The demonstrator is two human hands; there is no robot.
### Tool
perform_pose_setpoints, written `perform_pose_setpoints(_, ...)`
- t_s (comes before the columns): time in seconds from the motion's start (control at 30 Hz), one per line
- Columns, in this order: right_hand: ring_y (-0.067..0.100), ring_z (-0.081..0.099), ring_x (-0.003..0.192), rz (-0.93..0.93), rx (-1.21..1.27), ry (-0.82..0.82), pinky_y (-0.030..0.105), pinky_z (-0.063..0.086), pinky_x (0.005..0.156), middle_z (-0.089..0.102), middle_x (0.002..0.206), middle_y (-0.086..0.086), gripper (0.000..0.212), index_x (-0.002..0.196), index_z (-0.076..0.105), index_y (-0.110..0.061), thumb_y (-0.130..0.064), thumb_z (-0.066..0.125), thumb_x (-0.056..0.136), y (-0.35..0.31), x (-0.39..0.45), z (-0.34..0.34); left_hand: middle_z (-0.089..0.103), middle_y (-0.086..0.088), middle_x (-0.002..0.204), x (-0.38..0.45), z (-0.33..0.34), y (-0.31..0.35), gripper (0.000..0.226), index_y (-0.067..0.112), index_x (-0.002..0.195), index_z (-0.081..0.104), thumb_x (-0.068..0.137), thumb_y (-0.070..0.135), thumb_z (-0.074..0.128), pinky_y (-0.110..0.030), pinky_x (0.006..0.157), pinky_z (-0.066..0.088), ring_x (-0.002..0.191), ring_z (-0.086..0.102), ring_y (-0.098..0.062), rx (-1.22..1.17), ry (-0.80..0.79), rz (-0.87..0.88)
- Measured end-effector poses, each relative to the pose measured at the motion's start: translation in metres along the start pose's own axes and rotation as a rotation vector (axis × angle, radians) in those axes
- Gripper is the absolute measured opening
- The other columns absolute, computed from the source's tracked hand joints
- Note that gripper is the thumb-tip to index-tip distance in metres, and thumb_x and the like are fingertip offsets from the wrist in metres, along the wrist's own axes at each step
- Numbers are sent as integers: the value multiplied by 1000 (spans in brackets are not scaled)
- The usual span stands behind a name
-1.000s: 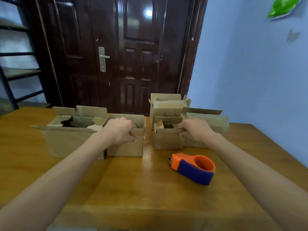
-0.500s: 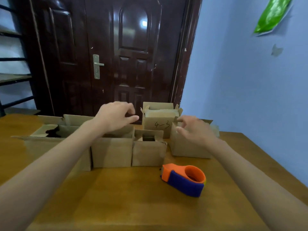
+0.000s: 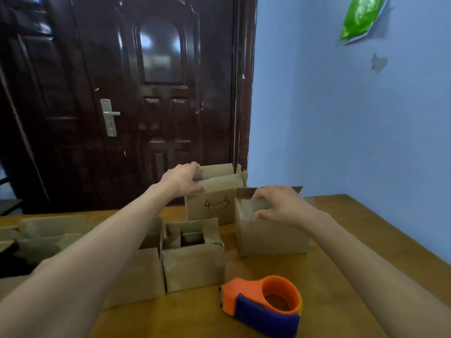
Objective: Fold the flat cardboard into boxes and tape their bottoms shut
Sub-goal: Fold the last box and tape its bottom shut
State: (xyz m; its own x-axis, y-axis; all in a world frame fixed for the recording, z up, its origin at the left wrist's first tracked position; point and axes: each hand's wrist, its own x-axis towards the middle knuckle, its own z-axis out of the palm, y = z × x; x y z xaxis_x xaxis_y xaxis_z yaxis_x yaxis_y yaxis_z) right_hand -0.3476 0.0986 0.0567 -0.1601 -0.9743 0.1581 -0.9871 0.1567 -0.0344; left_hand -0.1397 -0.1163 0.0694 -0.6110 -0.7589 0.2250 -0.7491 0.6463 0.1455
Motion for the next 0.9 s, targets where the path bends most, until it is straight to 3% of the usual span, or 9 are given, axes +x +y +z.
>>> perform_pose_setpoints(0.1,13,61,104,16,83,-10,36,53,89,67,112,-11,26,117,61,-34,-41,72,95,7,1,2,72,7,116,13,12,-1,67,28,138,60,83,60,79,-49,101,52,109,68,-21,7,2,-8)
perform_pose_setpoints(0.17,13,61,95,21,78,-5,32,51,73,66,103,-11,21,108,58,-35,-41,72,94,12,2,3,71,12,100,19,19,1,45,29,117,72,83,57,81,-47,100,52,100,68,-18,-10,16,0)
perform_pose_setpoints(0.3,11,61,91,46,112,-52,33,54,72,65,100,-11,24,108,58,-36,-44,75,92,17,2,1,69,11,86,22,27,6,26,24,93,72,86,47,83,-44,98,48,89,66,-19,-33,-5,43)
perform_pose_setpoints(0.43,13,62,90,32,135,-73,38,57,75,65,98,-10,24,104,58,-32,-40,77,92,18,-2,-3,68,5,95,18,18,12,20,20,92,63,91,32,79,-45,90,49,91,65,-24,-108,83,128)
perform_pose_setpoints(0.53,12,59,79,-5,104,-25,29,44,61,61,89,-7,19,102,53,-27,-27,71,99,17,-6,-4,67,5,90,10,-6,18,25,26,88,52,93,27,76,-47,85,52,85,64,-26,-124,181,180)
perform_pose_setpoints(0.7,22,61,90,9,-52,187,35,47,69,59,98,-8,24,119,43,-33,-25,61,105,19,-20,-24,69,2,83,-19,-69,29,21,27,97,47,99,27,68,-57,89,52,79,64,-31,-78,397,264)
perform_pose_setpoints(0.8,29,63,89,2,-115,307,38,47,69,55,92,-6,29,115,32,-36,-27,57,106,15,-38,-52,70,-3,86,-52,-116,37,17,21,105,50,101,24,66,-51,84,47,84,64,-35,-40,540,296)
perform_pose_setpoints(0.9,30,61,84,-58,-168,423,36,41,66,58,95,-1,24,120,35,-31,-29,54,106,-1,-63,-91,74,-7,97,-99,-164,41,24,19,106,51,98,28,71,-51,88,52,91,68,-37,-74,655,256)
